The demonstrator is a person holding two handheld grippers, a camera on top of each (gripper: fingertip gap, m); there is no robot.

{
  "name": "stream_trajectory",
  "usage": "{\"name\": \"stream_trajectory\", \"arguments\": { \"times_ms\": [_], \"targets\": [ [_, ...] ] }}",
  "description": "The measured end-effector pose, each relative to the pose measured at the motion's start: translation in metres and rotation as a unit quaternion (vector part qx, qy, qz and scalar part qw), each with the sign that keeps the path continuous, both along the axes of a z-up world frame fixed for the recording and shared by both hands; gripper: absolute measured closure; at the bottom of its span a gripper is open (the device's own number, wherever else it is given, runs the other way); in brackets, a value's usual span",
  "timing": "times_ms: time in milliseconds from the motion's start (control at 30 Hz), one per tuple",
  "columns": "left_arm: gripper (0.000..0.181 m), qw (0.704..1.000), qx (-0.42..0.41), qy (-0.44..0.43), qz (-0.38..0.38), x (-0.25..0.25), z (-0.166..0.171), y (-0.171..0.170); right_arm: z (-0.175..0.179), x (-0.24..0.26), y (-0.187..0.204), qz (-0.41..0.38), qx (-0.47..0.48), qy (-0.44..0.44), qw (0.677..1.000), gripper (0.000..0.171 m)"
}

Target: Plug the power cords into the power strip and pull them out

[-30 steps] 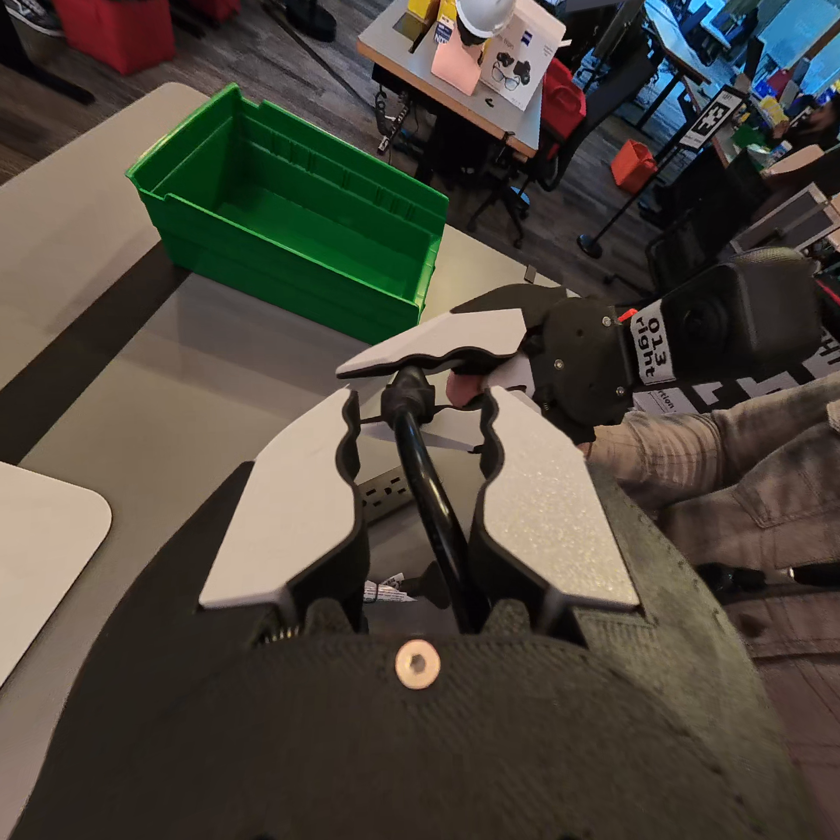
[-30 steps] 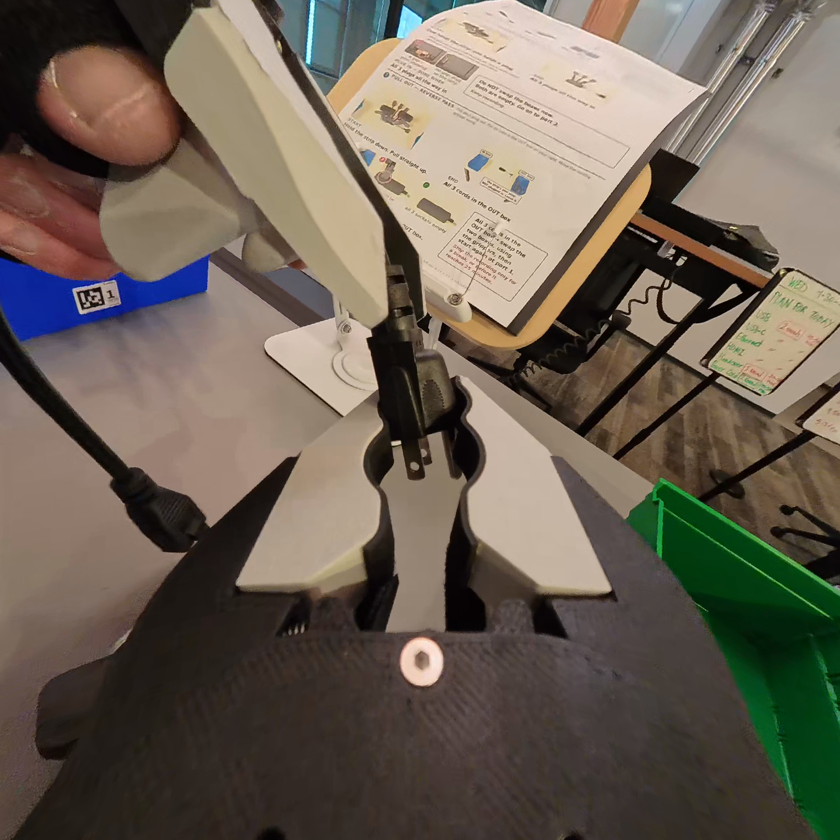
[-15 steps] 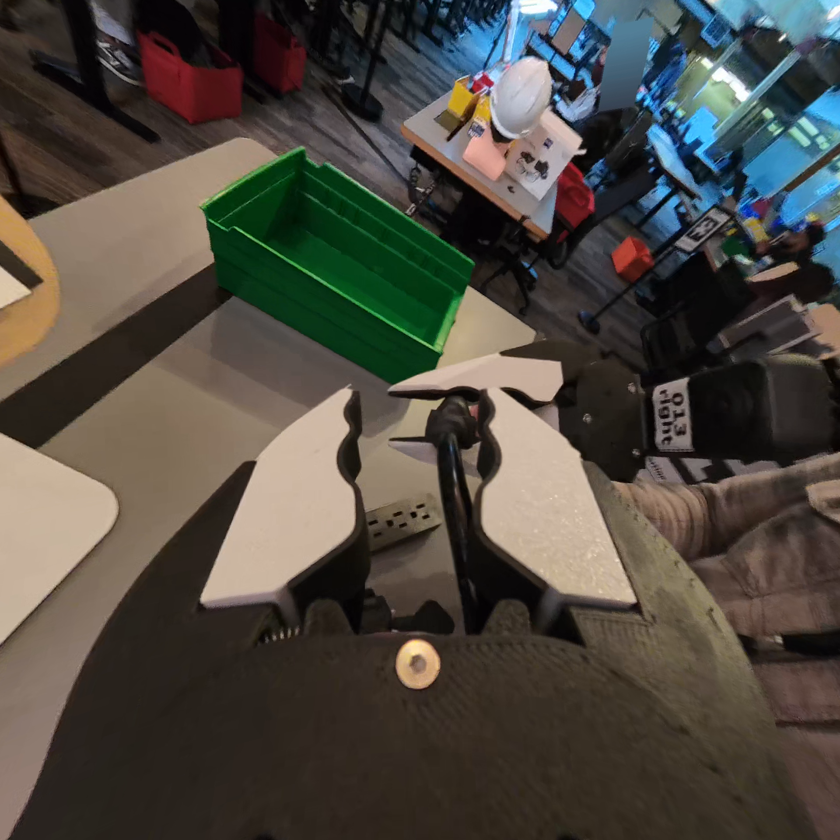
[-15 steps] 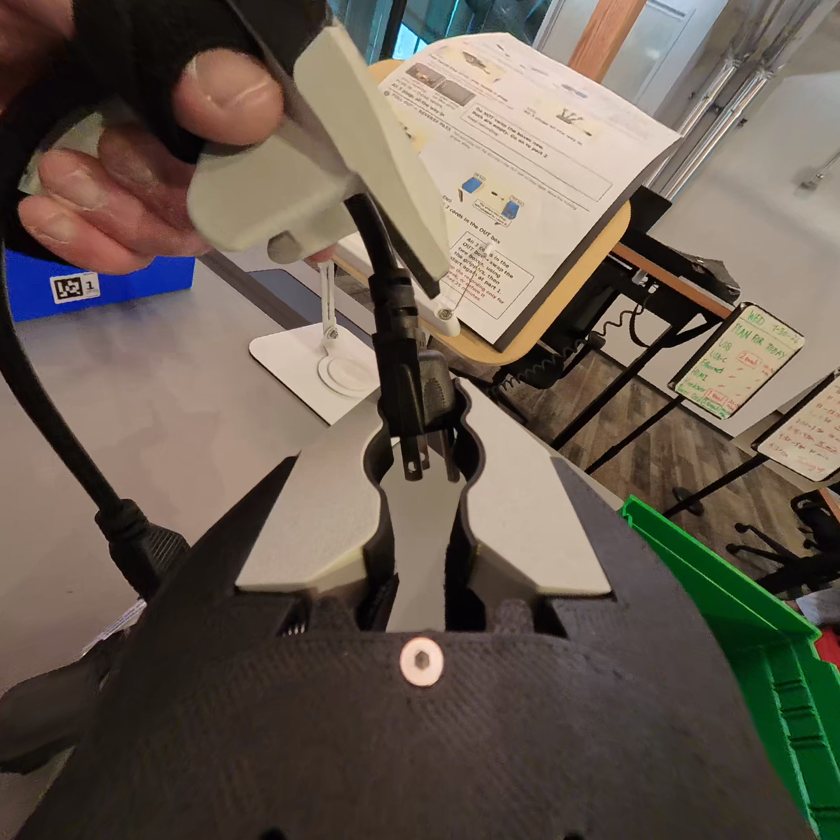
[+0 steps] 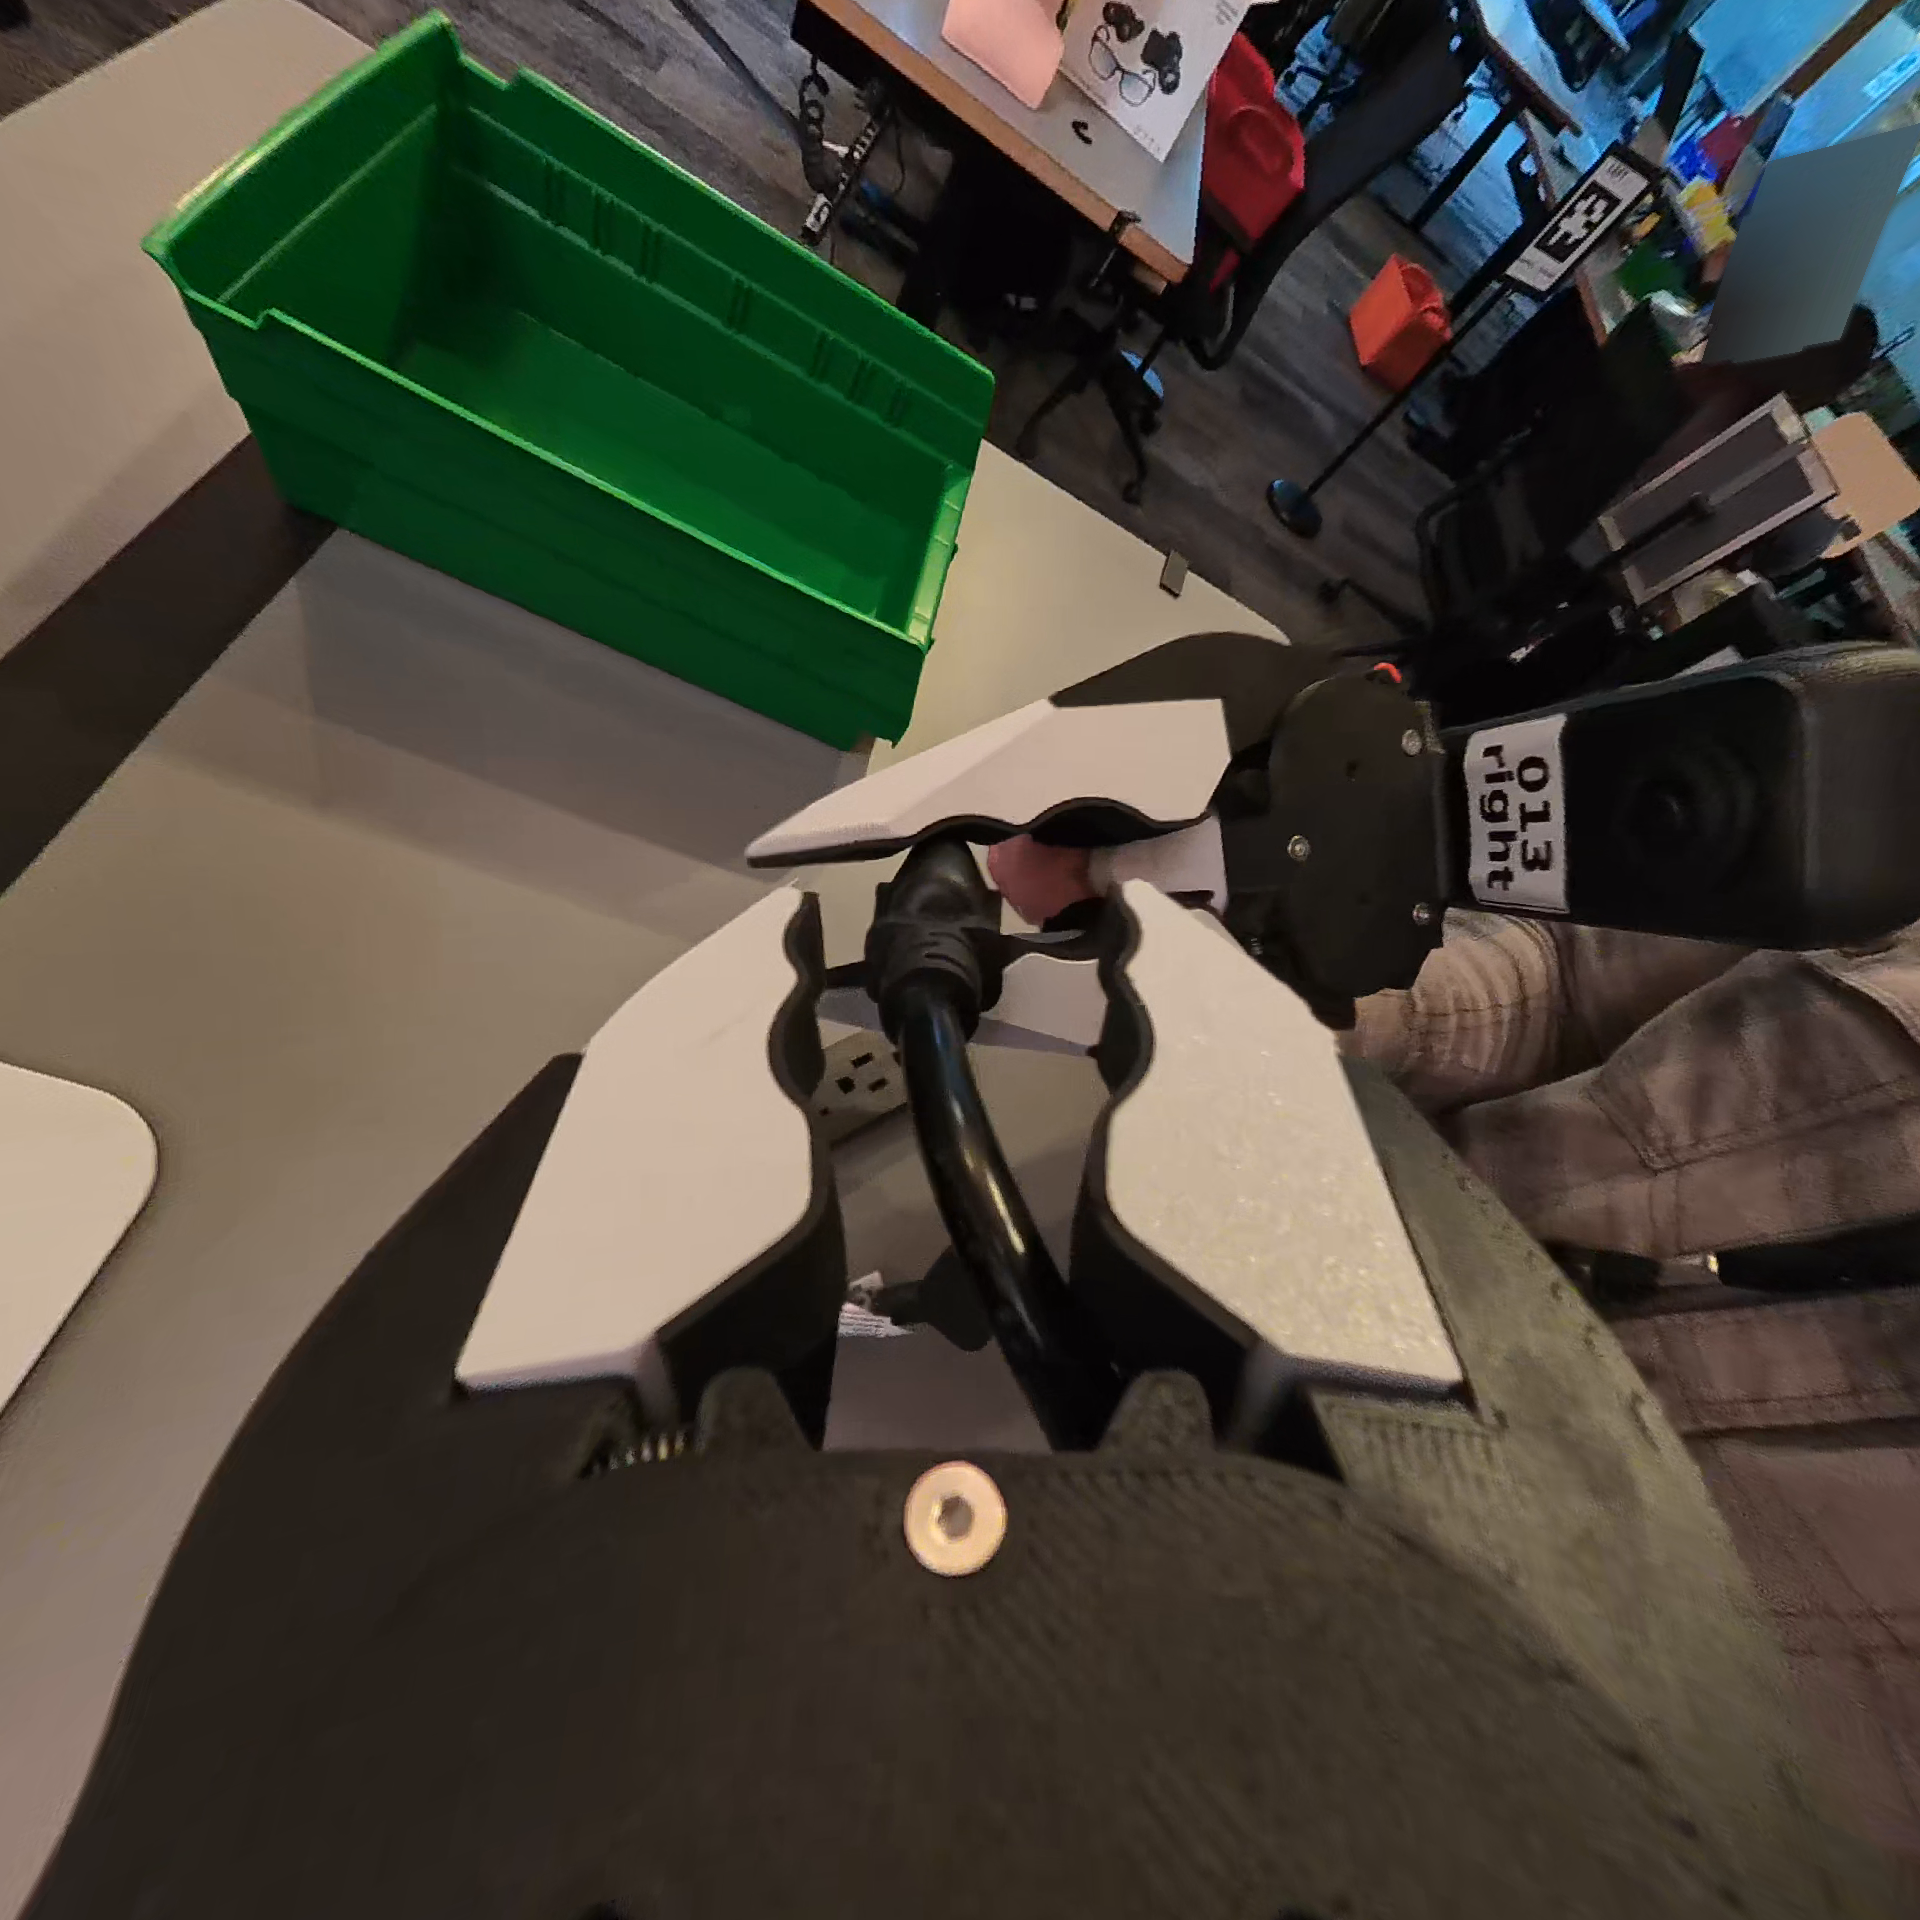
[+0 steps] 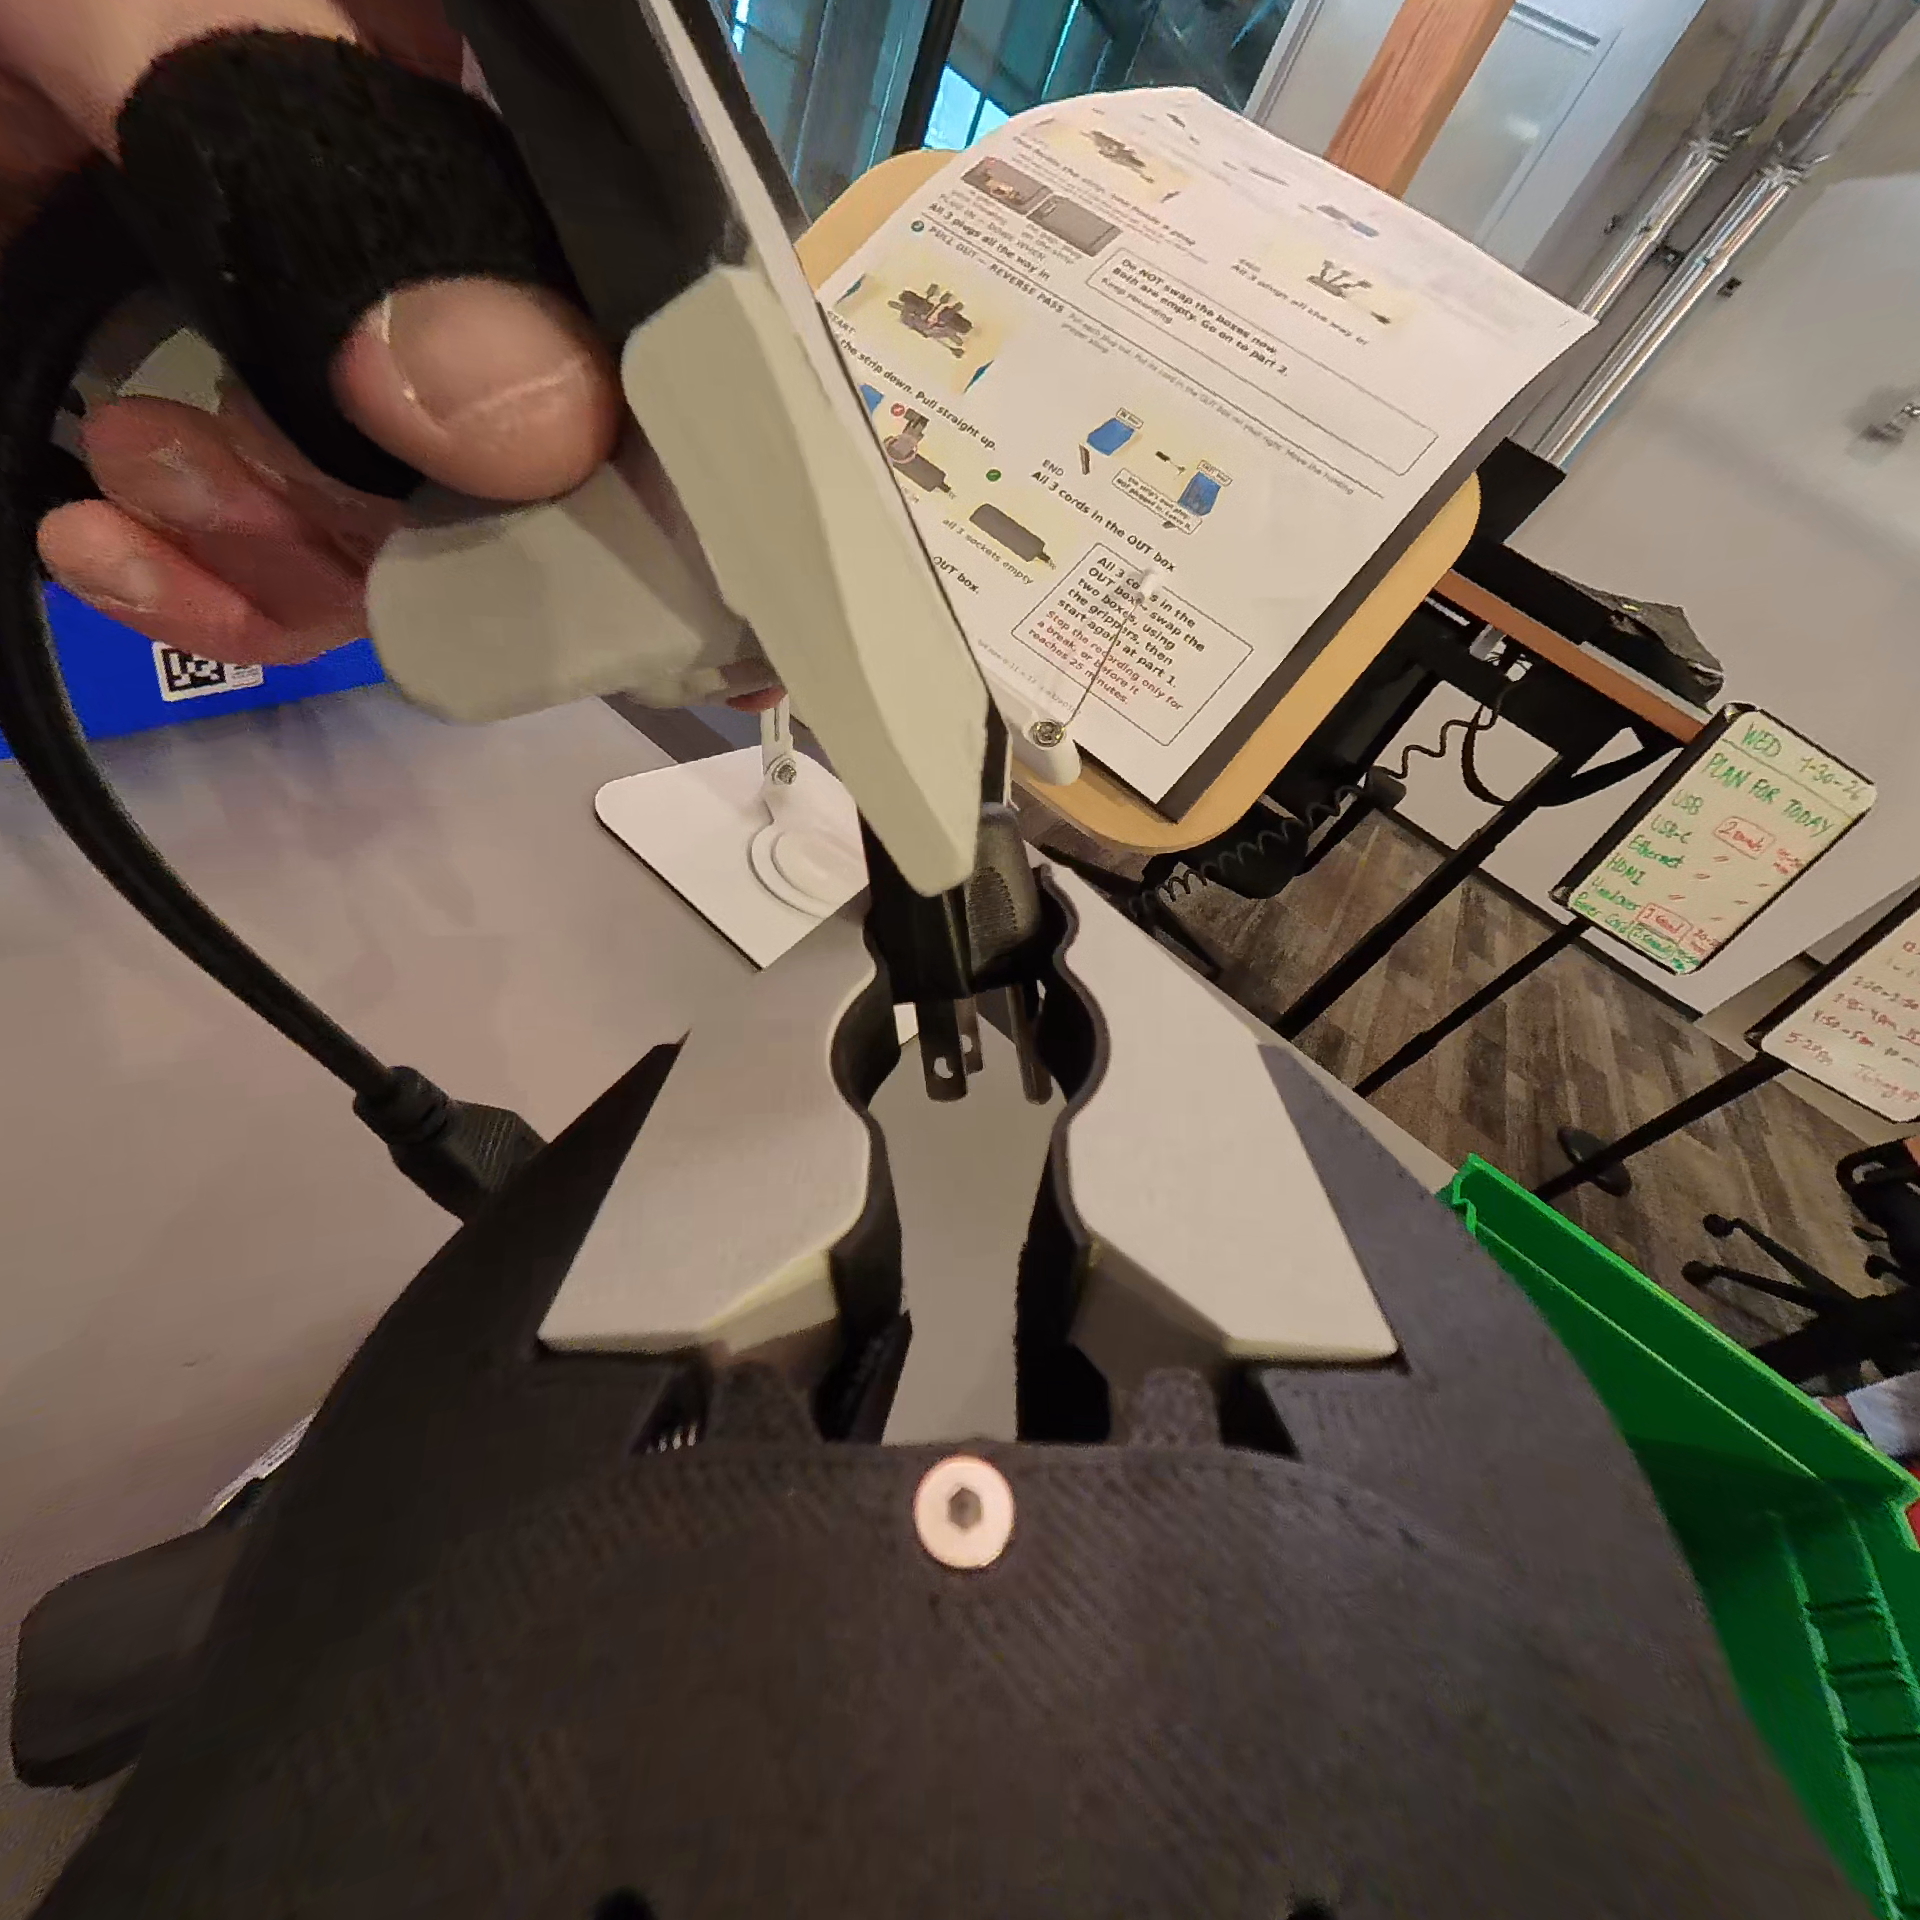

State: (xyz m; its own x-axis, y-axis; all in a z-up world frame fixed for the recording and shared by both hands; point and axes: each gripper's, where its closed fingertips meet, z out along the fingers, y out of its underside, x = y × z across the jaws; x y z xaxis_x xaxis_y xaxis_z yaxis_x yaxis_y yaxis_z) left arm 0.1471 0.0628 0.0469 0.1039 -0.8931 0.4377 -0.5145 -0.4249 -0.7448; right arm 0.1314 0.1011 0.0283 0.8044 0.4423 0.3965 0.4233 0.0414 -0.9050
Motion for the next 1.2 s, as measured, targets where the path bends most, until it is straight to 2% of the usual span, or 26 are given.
{"name": "stream_trajectory", "arguments": {
  "times_ms": [133,367,600,700,767,833,867,900,1000,1100,1167,1200],
  "targets": [
    [0.141,1.0,0.004,-0.004,0.013,0.0,-0.003,0.002,0.0,0.003,0.001,-0.014,0.006,-0.02,1.0,0.151],
    [0.151,1.0,0.015,0.02,-0.006,-0.002,-0.009,0.001,0.003,0.004,0.0,-0.02,0.022,-0.052,0.998,0.151],
    [0.155,1.0,0.012,0.026,-0.003,-0.007,-0.014,0.003,0.0,-0.001,0.0,-0.007,0.025,-0.064,0.998,0.151],
    [0.156,0.999,0.035,0.027,0.002,-0.009,-0.016,0.007,-0.004,-0.004,0.004,0.017,0.014,-0.056,0.998,0.15],
    [0.155,0.998,0.047,0.03,0.01,-0.012,-0.018,0.011,-0.002,-0.007,0.003,0.035,0.01,-0.048,0.998,0.142],
    [0.155,0.997,0.064,0.036,0.019,-0.017,-0.019,0.019,0.002,-0.004,0.0,0.049,0.001,-0.031,0.998,0.124],
    [0.155,0.997,0.062,0.037,0.023,-0.021,-0.018,0.022,0.002,0.001,-0.001,0.054,-0.012,-0.015,0.998,0.116],
    [0.156,0.996,0.071,0.038,0.029,-0.026,-0.017,0.025,0.001,0.005,-0.004,0.066,-0.033,0.0,0.997,0.12],
    [0.156,0.994,0.096,0.05,0.033,-0.039,-0.013,0.032,-0.013,0.029,-0.013,0.07,-0.095,0.011,0.993,0.118],
    [0.156,0.99,0.12,0.073,0.029,-0.053,-0.012,0.035,-0.048,0.042,-0.028,0.08,-0.19,0.01,0.978,0.107],
    [0.156,0.987,0.131,0.095,0.016,-0.062,-0.015,0.032,-0.079,0.044,-0.043,0.085,-0.255,0.002,0.963,0.094],
    [0.155,0.984,0.142,0.106,0.012,-0.066,-0.017,0.031,-0.095,0.041,-0.054,0.097,-0.291,-0.002,0.952,0.094]
  ]
}}
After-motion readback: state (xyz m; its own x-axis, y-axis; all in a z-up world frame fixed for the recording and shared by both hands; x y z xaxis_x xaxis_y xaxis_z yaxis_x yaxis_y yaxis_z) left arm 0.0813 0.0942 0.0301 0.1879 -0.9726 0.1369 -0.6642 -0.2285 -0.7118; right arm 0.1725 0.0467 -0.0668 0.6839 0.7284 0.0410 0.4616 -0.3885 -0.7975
